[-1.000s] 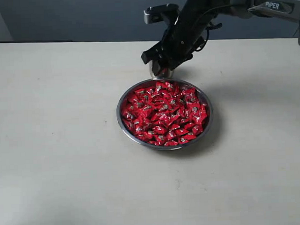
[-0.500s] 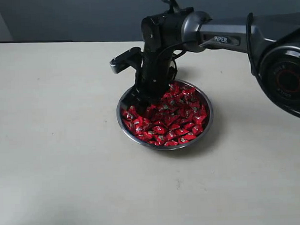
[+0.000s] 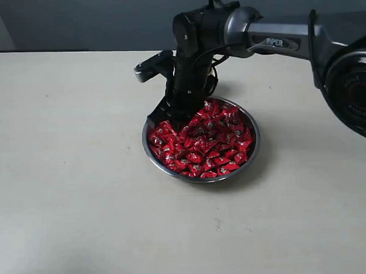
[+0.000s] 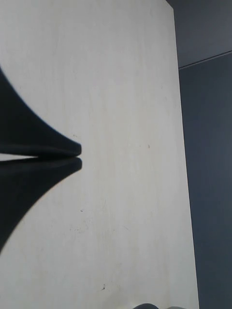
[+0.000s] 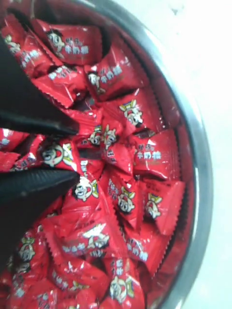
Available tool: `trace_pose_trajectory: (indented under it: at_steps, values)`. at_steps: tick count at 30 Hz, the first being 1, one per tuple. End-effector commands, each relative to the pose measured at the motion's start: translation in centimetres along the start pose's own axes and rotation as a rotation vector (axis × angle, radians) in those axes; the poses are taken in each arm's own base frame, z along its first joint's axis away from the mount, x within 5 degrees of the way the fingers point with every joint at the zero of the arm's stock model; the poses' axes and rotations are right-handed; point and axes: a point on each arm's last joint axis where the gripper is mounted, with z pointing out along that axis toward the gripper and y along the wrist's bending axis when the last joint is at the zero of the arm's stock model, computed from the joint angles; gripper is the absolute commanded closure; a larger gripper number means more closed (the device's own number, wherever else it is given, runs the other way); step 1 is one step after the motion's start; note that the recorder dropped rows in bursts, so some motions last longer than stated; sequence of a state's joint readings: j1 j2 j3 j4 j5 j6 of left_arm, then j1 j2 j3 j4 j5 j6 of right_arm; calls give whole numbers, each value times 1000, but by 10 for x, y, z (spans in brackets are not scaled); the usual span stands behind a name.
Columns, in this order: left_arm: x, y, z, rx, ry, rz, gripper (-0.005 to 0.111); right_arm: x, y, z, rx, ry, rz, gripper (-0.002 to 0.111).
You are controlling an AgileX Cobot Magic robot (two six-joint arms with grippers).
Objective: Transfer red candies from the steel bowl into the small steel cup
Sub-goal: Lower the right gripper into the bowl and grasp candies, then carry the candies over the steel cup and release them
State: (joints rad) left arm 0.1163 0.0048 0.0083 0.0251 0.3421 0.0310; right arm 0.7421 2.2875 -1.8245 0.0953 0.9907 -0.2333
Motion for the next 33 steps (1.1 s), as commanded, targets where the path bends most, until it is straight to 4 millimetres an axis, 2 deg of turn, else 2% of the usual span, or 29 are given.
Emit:
trace_pose_trajectory:
  at_steps: [1,5,10,14,19,25,28,31,33]
  values:
    - [-3,0,-1,6,-19,2,106,-4,2,-38,17,-70,-7,107]
    - [-3,0,-1,6,-19,2,106,-7,-2,-61,70,-136,-29,107]
    - [-3,0,-1,6,-19,2,106,-16,-19,-72,186,-272,9,107]
    - [-3,0,-1,6,-19,2,106,-25,-48,-69,223,-426,146,108]
    - [-3,0,-1,6,-19,2,106,-25,-86,-57,182,-468,319,108]
    - [-3,0,-1,6,-19,2,106,-25,-105,-32,148,-464,396,108]
    - [-3,0,-1,6,-19,2,106,-23,-108,-25,150,-451,399,99]
    - [-3,0,-1,6,-19,2,106,-22,-108,-23,147,-443,400,79]
    - [-3,0,-1,6,-19,2,106,-23,-107,-29,148,-451,398,68]
